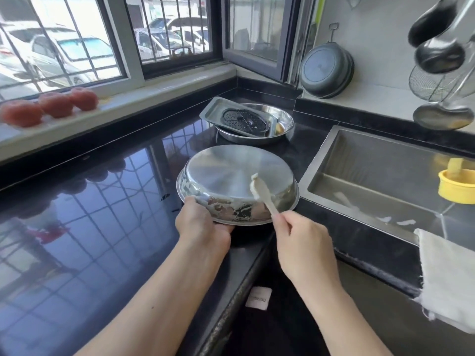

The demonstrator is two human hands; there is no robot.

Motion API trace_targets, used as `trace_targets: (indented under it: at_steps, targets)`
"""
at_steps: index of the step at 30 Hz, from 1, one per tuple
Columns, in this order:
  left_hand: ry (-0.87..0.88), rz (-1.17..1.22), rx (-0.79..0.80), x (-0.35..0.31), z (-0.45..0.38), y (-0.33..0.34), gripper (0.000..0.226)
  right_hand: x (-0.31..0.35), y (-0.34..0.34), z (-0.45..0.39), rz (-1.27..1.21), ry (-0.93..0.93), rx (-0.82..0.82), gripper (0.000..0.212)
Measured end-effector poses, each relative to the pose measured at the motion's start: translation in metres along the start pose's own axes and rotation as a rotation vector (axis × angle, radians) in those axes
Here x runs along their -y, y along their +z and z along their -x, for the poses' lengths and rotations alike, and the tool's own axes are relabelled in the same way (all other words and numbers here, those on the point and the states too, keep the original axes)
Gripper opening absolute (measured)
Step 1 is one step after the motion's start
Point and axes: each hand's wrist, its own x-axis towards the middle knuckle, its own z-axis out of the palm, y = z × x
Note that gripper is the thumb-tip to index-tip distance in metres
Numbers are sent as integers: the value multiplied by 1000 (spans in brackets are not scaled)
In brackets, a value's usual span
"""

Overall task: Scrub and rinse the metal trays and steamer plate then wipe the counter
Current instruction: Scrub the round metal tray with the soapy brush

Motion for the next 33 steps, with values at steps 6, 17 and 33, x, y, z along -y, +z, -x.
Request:
trace_targets:
  at_steps: [6, 17, 33]
  targets:
    - [21, 111, 98, -6, 2, 10, 36, -2, 3, 7, -116, -26, -76, 37]
    - [3, 83, 63, 3, 18, 10, 28, -12, -1, 4, -98, 58, -100, 38]
    - [4, 111, 41, 24, 29, 7, 34, 1, 17, 14, -131, -78, 48, 39]
